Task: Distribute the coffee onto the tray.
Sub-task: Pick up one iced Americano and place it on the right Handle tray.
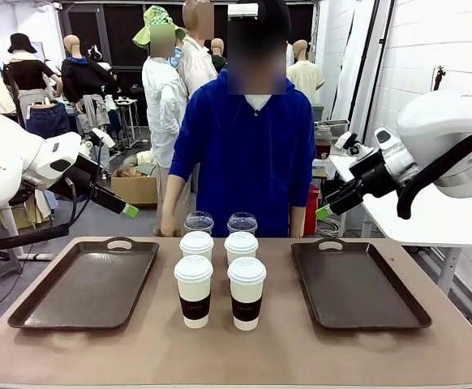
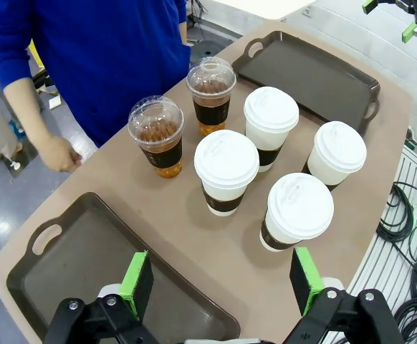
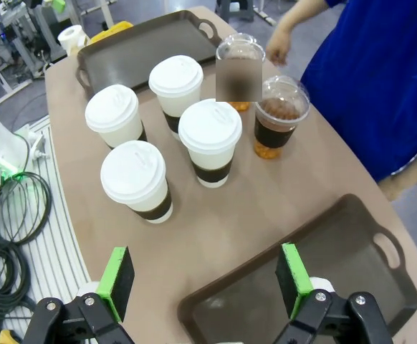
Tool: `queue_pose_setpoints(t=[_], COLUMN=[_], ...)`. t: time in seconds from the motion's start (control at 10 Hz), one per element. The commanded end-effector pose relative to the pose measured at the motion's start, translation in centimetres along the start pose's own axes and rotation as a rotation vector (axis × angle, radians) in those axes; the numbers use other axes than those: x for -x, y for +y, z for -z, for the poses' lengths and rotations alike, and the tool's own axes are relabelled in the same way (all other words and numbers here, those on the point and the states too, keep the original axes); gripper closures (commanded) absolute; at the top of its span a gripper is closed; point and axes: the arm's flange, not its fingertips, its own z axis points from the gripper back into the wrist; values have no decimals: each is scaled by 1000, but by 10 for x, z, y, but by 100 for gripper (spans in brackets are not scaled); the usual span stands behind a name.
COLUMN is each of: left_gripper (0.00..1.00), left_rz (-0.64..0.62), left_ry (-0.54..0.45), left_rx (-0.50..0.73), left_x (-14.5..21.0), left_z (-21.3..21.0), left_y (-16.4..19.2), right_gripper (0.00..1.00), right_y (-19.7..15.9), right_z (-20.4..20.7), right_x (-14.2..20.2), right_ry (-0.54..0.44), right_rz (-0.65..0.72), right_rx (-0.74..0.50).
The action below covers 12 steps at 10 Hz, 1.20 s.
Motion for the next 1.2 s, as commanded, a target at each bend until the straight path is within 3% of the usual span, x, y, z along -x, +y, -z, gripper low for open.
queue_pose_setpoints(t=[0.0,1.1], left_gripper=[0,0], left_rz=[-4,-4], left_ry=[-8,-8], left_rx=[11,11], left_x=[1,1], left_z=[-1,-1], left_y=[0,0], right_gripper=[0,0], right_y=[-2,-2], right_z=[2,2], right_x=[1,1], right_ry=[-20,-20], right_rz=[-14,-14], right_rx=[-18,-18])
